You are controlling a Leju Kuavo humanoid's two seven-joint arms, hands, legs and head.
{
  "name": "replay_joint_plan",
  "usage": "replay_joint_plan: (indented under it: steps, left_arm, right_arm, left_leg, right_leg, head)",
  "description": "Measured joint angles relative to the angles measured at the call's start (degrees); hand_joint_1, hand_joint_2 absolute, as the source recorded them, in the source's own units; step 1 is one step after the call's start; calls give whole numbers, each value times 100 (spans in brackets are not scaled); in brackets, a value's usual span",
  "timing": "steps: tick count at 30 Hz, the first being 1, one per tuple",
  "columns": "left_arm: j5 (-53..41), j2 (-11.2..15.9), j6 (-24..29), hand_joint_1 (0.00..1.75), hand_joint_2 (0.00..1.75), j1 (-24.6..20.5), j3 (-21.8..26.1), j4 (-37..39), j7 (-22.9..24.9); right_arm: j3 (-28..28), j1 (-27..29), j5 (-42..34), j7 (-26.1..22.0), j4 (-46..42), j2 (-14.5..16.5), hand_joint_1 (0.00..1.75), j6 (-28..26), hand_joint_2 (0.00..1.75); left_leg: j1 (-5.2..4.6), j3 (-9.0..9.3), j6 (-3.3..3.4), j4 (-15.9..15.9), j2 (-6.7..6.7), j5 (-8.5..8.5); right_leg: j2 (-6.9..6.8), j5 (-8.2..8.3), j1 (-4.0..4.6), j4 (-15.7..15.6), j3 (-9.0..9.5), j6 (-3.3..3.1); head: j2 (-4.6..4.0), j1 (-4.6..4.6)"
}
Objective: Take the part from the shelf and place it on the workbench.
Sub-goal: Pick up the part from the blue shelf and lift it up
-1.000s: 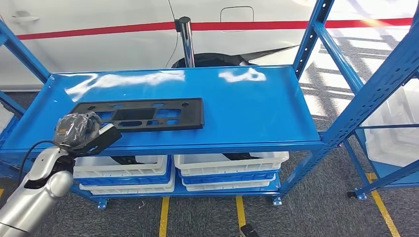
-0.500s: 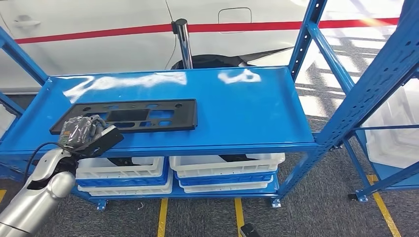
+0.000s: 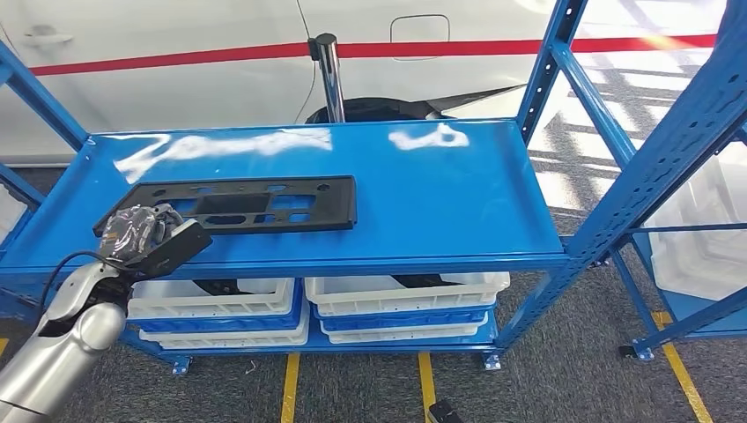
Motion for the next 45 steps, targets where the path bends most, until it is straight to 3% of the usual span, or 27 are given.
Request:
replay_joint_plan:
  steps: [2, 4, 5, 6, 7, 9, 11, 14, 16, 17, 19, 21, 22, 23, 25, 26, 28, 30, 32, 35, 36, 37, 38, 41, 43, 45]
  left_arm:
    - [-51, 2, -4, 175, 175, -15, 6, -25, 14]
    - [-83, 1, -50, 175, 175, -29, -3, -34, 51]
    - [-99, -1, -87, 175, 175, -32, -14, -34, 69]
    - [-127, -2, -123, 175, 175, -38, -26, -40, 80]
    - [-172, -3, -157, 175, 175, -51, -41, -55, 86]
    - [-287, -5, -221, 175, 175, -107, -69, -115, 104]
    - [-377, -1, -289, 175, 175, -205, -88, -202, 154]
    - [-436, 3, -390, 175, 175, -329, -113, -329, 214]
    - [-458, 7, -432, 175, 175, -375, -119, -407, 232]
    - [-461, 8, -462, 175, 175, -399, -120, -444, 237]
    - [-441, 9, -566, 175, 175, -435, -128, -512, 252]
    - [-384, 9, -729, 175, 175, -445, -152, -569, 274]
    - [-358, 8, -806, 175, 175, -449, -164, -601, 285]
    - [-339, 8, -864, 175, 175, -462, -172, -633, 292]
    - [-333, 8, -934, 175, 175, -518, -176, -708, 298]
    - [-322, 8, -968, 175, 175, -555, -181, -744, 301]
    - [-249, 16, -1051, 175, 175, -609, -203, -804, 305]
    - [-121, 22, -1133, 87, 175, -631, -231, -860, 306]
    - [39, 19, -1199, 0, 175, -661, -255, -914, 286]
    - [237, 12, -1257, 0, 175, -660, -305, -942, 273]
    - [261, 9, -1262, 0, 175, -643, -327, -942, 283]
    - [273, 5, -1268, 0, 175, -629, -348, -943, 296]
    - [278, 4, -1288, 0, 175, -621, -368, -945, 310]
    - [334, 4, -1393, 0, 175, -619, -418, -974, 321]
    - [367, 4, -1429, 0, 175, -623, -443, -1003, 319]
    - [425, 6, -1511, 0, 175, -625, -467, -1037, 320]
  right_arm:
    - [1, -4, -2, 1, -1, 0, 0, -2, 175]
    - [1, -3, -7, 2, -1, -2, 0, -7, 175]
    - [1, 0, -13, 3, 0, -3, 0, -9, 175]
    - [1, 1, -19, 2, 0, -4, 0, -12, 175]
    - [1, 2, -25, 2, 0, -5, 0, -15, 175]
    - [1, -3, -29, -1, 0, -12, 0, -16, 175]
    - [1, -18, -30, -5, 0, -17, 0, -16, 175]
    - [2, -28, -33, -13, 0, -20, 0, -15, 175]
    - [3, -32, -34, -17, 0, -21, 0, -15, 175]
    - [3, -33, -34, -19, 0, -22, 0, -15, 175]
    - [3, -33, -34, -22, 0, -27, 0, -15, 175]
    - [3, -30, -35, -22, 0, -29, 0, -15, 175]
    - [3, -30, -35, -22, 0, -29, 0, -14, 175]
    - [3, -32, -35, -22, 0, -29, 0, -14, 175]
    - [3, -38, -35, -22, -1, -28, 0, -13, 175]
    - [4, -43, -35, -23, -1, -28, 0, -13, 175]
    - [6, -47, -37, -25, 0, -27, 0, -11, 175]
    - [8, -45, -37, -28, -1, -28, 0, -10, 175]
    - [11, -50, -36, -34, -1, -28, 0, -10, 175]
    - [12, -55, -36, -39, 0, -30, 0, -10, 175]
    - [13, -52, -35, -36, 0, -30, 0, -10, 175]
    - [14, -50, -34, -34, 0, -32, 0, -10, 175]
    - [15, -49, -34, -30, 0, -35, 0, -10, 175]
    - [21, -57, -33, -20, 0, -49, 0, -7, 175]
    - [32, -69, -31, -16, 0, -53, 0, -1, 175]
    - [51, -76, -26, -14, 0, -52, 0, 4, 175]
  left_leg:
    - [36, 47, 28, -71, 8, 55]
    - [34, 51, 43, -75, 15, 60]
    - [33, 50, 45, -74, 16, 59]
    - [33, 50, 44, -71, 15, 56]
    - [39, 52, 40, -67, 12, 53]
    - [55, 56, 8, -34, 3, 26]
    - [38, 25, -51, 40, -11, -22]
    - [33, -2, -94, 72, -16, -46]
    - [60, -70, -124, 222, -14, -161]
    - [69, -173, -145, 458, -13, -299]
    - [73, -525, -181, 1241, -12, -668]
    - [73, -822, -189, 1834, -12, -833]
    - [72, -835, -179, 1825, -12, -761]
    - [69, -733, -159, 1567, -12, -588]
    - [41, -357, -80, 711, -13, -185]
    - [15, -217, -40, 369, -13, -65]
    - [-36, -120, 21, 99, -14, -23]
    - [-34, -83, 48, 23, -9, 16]
    - [-2, 0, 68, -95, -4, 87]
    - [-6, 49, 89, -136, 5, 112]
    - [-13, 52, 93, -135, 7, 109]
    - [-17, 55, 95, -133, 6, 106]
    - [-18, 62, 93, -130, 3, 100]
    - [-29, 68, 52, -83, -10, 51]
    - [-45, 50, 13, -52, -15, 23]
    - [-38, 38, -18, -38, -15, 4]
  right_leg:
    - [-12, -229, 11, 351, -150, 46]
    - [-18, -612, 7, 1126, -500, 75]
    - [-19, -733, 5, 1466, -662, 89]
    - [-21, -750, 2, 1627, -743, 100]
    - [-24, -653, -3, 1546, -704, 110]
    - [-35, -274, -27, 806, -341, 124]
    - [-25, -43, -40, 147, -24, 94]
    - [-6, -29, -19, 12, 20, -17]
    - [-6, -16, -25, 2, 22, -82]
    - [-6, -11, -33, -3, 23, -107]
    - [-6, -13, -28, -1, 24, -130]
    - [-2, -19, -22, 0, 26, -137]
    - [3, -21, -19, 0, 28, -139]
    - [9, -22, -16, 0, 33, -140]
    - [15, -21, -7, -1, 39, -135]
    - [13, -17, -5, -2, 32, -123]
    - [-1, -3, -16, -19, 15, -70]
    - [-13, 4, -20, -54, 27, 1]
    - [-23, -142, -2, 150, -49, 52]
    - [-31, -635, 5, 1219, -558, 91]
    - [-32, -697, 5, 1479, -698, 100]
    - [-33, -654, 6, 1536, -743, 103]
    - [-34, -498, 5, 1330, -657, 100]
    - [-37, 39, 10, 136, -85, 57]
    - [-32, 104, 27, -150, 46, 4]
    - [-28, 120, 31, -159, 36, -55]
  head:
    - [0, 8]
    - [0, 17]
    - [0, 20]
    - [0, 20]
    - [0, 20]
    - [0, 20]
    - [0, 19]
    - [0, 15]
    - [0, 13]
    - [0, 10]
    - [0, 6]
    - [0, 5]
    - [0, 4]
    - [0, 4]
    - [0, 5]
    - [0, 4]
    - [0, 3]
    - [0, 5]
    - [0, 13]
    - [0, 26]
    - [0, 29]
    - [0, 29]
    - [0, 29]
    - [0, 29]
    - [0, 28]
    - [0, 28]
